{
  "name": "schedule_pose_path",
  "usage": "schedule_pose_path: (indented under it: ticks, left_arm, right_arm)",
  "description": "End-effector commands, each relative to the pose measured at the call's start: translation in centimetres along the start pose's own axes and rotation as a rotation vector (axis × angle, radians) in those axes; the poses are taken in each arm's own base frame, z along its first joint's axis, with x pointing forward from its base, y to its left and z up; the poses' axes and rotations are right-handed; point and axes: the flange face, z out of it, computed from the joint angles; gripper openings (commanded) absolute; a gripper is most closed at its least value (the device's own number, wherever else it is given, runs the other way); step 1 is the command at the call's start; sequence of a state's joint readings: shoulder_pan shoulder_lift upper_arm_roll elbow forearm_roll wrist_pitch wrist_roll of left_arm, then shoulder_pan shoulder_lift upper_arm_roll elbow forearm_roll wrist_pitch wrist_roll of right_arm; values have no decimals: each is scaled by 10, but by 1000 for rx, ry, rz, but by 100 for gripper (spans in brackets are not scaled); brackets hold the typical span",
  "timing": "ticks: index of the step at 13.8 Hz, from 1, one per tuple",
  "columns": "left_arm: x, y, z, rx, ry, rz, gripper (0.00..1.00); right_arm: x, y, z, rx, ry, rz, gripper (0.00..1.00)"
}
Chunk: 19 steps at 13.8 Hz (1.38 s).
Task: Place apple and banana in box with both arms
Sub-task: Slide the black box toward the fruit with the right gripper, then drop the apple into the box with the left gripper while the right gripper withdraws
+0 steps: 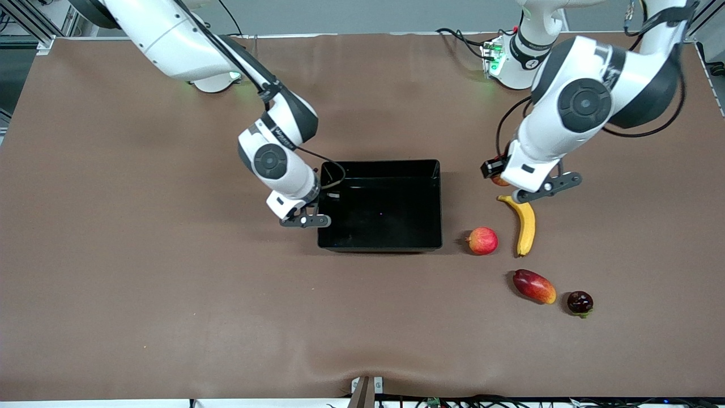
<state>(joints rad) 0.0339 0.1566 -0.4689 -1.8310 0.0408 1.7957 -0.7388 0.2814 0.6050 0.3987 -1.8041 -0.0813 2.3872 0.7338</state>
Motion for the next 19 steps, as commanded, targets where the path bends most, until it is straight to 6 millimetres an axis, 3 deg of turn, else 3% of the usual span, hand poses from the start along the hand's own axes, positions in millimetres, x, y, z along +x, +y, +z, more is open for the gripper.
schedule_pose_path:
  ticks: [1, 2, 3, 4, 7, 11, 12, 14, 19]
  left_arm:
    - [-12, 22, 26, -60, 26, -25, 0]
    - [-13, 29, 37, -82, 35, -59, 0]
    - [-16, 41, 45, -92, 28, -67, 0]
    - [-19, 51, 53, -102, 23, -92, 0]
    - [-33, 85, 81, -122, 5, -162, 0]
    - [-44, 116, 116, -141, -12, -237, 0]
    - [-41, 120, 126, -141, -8, -250, 0]
    - [-44, 133, 149, -122, 20, -276, 0]
    - [-36, 148, 196, -108, 25, -297, 0]
  right_arm:
    - [-13, -20, 11, -26, 41, 52, 2]
    - [-14, -20, 15, -27, 35, 56, 20]
    - [-11, -17, 16, -27, 33, 63, 68]
    - [-11, -17, 16, -27, 33, 65, 100]
    - [-6, -16, 7, -20, 44, 71, 100]
    - [25, 8, -47, 13, 106, 128, 100]
    - [39, 28, -64, 14, 121, 152, 100]
    - [52, 53, -93, -10, 125, 146, 100]
    - [86, 144, -155, -63, 135, 92, 100]
